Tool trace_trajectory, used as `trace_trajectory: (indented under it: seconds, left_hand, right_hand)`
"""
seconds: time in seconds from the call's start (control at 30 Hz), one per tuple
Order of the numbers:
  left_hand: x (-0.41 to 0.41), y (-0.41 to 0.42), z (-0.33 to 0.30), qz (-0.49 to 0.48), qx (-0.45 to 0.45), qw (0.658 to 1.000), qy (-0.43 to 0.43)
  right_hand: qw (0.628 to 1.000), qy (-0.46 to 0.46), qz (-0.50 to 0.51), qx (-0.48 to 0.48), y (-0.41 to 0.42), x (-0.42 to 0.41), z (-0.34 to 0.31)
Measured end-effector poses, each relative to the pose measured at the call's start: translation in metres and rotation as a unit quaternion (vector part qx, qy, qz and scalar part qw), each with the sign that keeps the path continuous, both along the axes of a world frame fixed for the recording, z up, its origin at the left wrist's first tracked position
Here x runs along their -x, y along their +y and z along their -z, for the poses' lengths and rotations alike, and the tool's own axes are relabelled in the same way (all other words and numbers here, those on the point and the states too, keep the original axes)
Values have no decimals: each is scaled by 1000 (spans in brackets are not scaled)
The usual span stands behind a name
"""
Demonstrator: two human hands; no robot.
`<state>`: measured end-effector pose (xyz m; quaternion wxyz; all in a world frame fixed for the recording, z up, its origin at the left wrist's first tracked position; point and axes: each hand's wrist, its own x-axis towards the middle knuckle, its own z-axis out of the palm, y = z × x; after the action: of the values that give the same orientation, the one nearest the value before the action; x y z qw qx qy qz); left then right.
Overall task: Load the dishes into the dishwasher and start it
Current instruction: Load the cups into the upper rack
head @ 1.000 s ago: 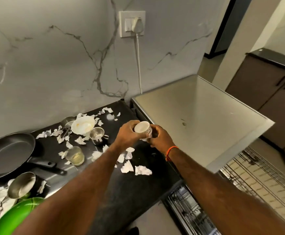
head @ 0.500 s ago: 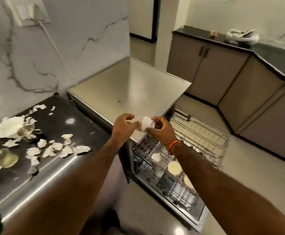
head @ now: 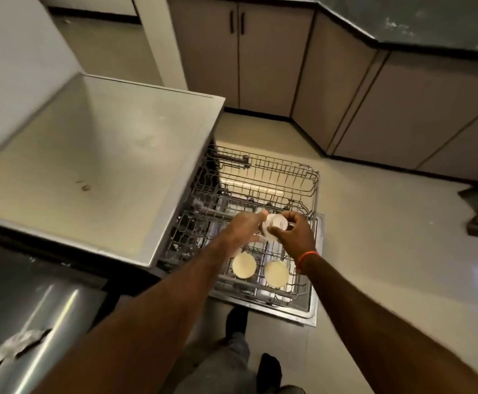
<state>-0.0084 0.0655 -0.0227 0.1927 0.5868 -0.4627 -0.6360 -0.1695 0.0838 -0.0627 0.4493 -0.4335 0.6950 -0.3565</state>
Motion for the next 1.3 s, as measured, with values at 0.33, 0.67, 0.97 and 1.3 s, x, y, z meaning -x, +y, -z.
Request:
trace_trajectory:
  seconds: [0.33,0.67,0.97,1.3]
  left_hand:
    - [19,-51,114,-51,-109,986,113]
    - [19,-80,197,-40,-166,983,59]
    - [21,-87,209,-60,-183,981,35]
    - [12,-76,162,-55,-135,989,-19]
  right_hand:
    - [992,-3,58,-108,-44,1,134]
    - [983,63,43,-166,-62,-12,199]
    - [978,103,30,-178,-70,-11,204]
    - [978,159,-31,-132,-61,7,162]
